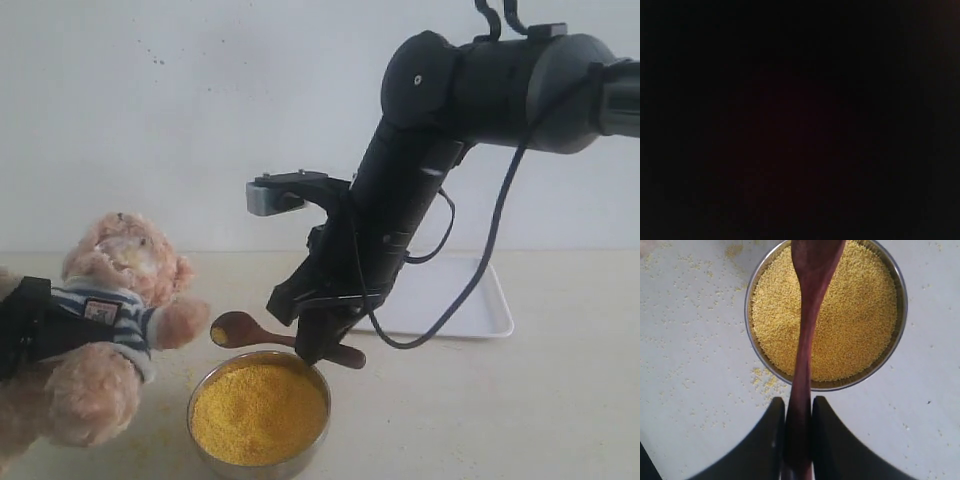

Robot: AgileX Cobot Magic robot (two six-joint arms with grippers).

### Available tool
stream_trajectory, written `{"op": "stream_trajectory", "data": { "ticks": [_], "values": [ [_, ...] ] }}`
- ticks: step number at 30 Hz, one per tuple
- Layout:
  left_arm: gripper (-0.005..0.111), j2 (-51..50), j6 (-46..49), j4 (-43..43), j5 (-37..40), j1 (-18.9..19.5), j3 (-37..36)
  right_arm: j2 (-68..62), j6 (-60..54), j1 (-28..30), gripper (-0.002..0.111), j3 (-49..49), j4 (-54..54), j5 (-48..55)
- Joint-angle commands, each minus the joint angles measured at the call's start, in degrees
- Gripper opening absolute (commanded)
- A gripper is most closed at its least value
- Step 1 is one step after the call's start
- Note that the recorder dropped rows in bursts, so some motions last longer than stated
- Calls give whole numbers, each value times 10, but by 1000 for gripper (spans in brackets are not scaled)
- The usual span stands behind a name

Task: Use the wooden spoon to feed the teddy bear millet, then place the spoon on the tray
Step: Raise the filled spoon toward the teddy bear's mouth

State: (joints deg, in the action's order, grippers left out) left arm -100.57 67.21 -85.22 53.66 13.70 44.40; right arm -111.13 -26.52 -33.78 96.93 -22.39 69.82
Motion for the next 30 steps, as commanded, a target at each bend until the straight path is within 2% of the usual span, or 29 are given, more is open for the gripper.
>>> {"op": "stream_trajectory", "data": {
  "ticks": [1, 3, 6, 9, 15, 18, 20, 23, 30],
  "values": [
    [4, 138, -27, 53, -25, -3, -74, 21, -5, 2, 0, 2, 9, 1],
    [4, 166, -75, 100, -30, -3, -112, 21, 7, 2, 0, 2, 9, 1],
    [4, 171, -85, 118, -6, -3, -139, 22, 13, 2, 0, 2, 9, 1],
    [4, 171, -76, 124, 36, -3, -139, 45, 14, 2, 0, 2, 77, 1],
    [4, 171, -76, 123, 35, -3, -139, 75, -5, 6, 0, -3, 69, 1],
    [4, 171, -76, 123, 35, -3, -139, 77, -11, 62, 0, -44, 8, 1],
    [4, 171, -76, 123, 35, -3, -139, 79, -58, 102, 0, -90, -91, 1],
    [4, 171, -76, 123, 35, -3, -139, 79, -90, 109, 0, -144, -92, 1],
    [4, 171, -76, 120, 44, -3, -139, 151, -159, 120, 0, -156, -288, 1]
  ]
}}
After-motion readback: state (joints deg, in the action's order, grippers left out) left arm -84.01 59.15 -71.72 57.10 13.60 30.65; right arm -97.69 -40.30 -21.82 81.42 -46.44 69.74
